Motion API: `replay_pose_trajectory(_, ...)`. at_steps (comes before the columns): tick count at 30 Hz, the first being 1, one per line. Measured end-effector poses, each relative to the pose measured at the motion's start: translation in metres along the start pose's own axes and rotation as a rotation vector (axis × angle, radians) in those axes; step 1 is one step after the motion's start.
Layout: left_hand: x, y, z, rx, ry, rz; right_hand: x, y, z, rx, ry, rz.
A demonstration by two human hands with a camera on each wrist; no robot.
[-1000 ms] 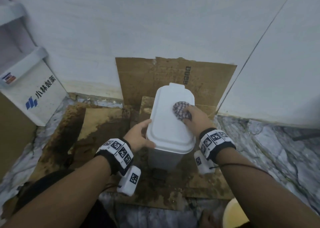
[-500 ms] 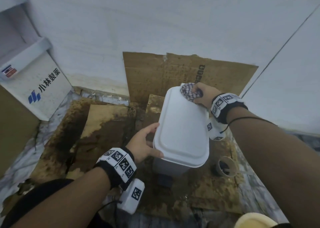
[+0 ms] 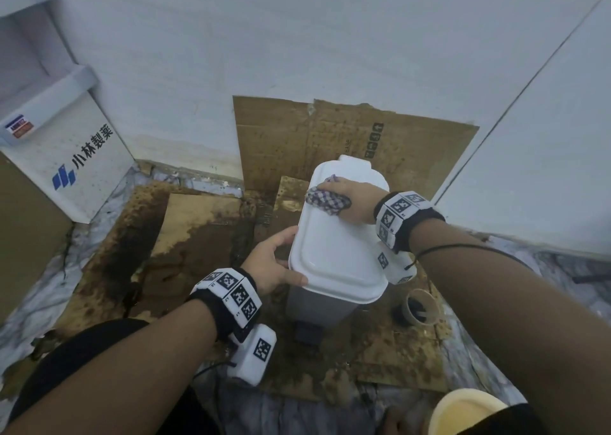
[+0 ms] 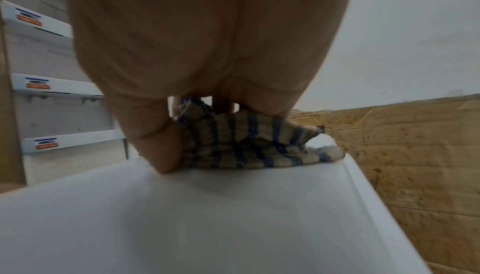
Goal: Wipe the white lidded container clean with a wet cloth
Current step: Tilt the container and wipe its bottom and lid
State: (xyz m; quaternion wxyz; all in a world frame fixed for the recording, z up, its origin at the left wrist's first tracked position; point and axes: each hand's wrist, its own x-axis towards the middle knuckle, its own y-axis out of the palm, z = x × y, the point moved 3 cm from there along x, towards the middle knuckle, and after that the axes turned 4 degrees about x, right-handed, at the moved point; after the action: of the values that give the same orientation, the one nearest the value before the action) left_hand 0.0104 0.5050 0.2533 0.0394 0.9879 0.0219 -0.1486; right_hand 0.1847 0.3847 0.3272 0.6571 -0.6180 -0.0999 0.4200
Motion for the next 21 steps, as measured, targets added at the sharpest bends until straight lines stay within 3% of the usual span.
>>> replay_pose_trajectory(9,-0.001,0.006,0.002,-0.094,-0.002,0.041,-0.049,0.025,0.037,0.053,-0.115,0.006)
replay_pose_trajectory(15,-0.003,0.004,0.007,-0.177,-0.085,0.023,-0.071,0.043,0.061,-0.016,-0.155,-0.002)
replay_pose_trajectory(21,-0.007,0.004,0.008,-0.214,-0.080,0.037,-0.072,0.057,0.084,-0.164,-0.184,-0.056)
